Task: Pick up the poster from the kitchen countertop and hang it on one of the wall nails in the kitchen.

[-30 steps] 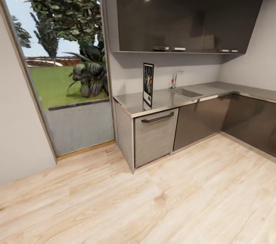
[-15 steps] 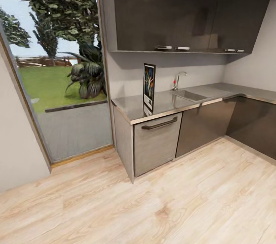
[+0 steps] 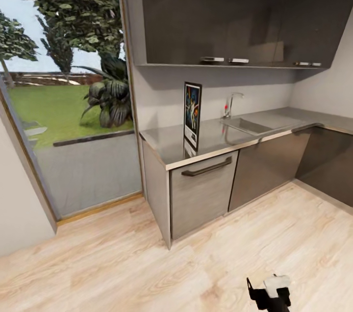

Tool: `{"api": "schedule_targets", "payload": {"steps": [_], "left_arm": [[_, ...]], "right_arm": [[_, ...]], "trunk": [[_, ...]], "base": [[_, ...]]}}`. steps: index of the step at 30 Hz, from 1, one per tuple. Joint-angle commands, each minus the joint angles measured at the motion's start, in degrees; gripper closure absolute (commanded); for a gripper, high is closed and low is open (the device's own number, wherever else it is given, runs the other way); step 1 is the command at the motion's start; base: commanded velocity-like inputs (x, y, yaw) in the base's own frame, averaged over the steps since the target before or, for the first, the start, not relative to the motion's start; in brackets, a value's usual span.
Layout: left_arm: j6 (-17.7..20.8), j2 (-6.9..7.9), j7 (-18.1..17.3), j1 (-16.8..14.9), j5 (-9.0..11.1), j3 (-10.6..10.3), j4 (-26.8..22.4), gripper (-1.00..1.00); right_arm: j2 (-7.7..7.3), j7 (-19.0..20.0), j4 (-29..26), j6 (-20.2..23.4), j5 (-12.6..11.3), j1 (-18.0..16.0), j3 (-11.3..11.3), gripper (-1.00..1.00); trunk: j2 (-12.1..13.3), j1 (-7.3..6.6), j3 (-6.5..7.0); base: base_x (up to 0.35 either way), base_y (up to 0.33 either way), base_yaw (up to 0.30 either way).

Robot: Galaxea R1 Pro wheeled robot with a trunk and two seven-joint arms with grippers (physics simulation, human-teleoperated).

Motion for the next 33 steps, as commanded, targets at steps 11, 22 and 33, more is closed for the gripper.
{"api": "schedule_targets", "payload": {"steps": [11, 22, 33], "left_arm": [[-0.06, -0.01, -0.08, 0.01, -0.01, 1.03, -0.08, -1.0], [-0.06, -0.01, -0.03, 0.01, -0.01, 1.08, -0.01, -1.0], [-0.22, -0.01, -0.03, 0.01, -0.01, 1.8, -0.06, -1.0]], "right_arm": [[2.41, -3.33, -26.52, 11.56, 0.08, -2.3, -2.49, -1.0], [3.45, -1.94, -32.7, 29.08, -0.11, -17.1, -2.24, -1.0], [3.46, 11.95, -32.15, 43.25, -1.84, -34.65, -1.56, -1.0]], "trunk": [[-0.02, 0.04, -0.05], [-0.02, 0.04, -0.05], [-0.02, 0.04, -0.05]], "base": [[0.339, 0.0, 0.0], [0.339, 0.0, 0.0], [0.247, 0.0, 0.0]]}}
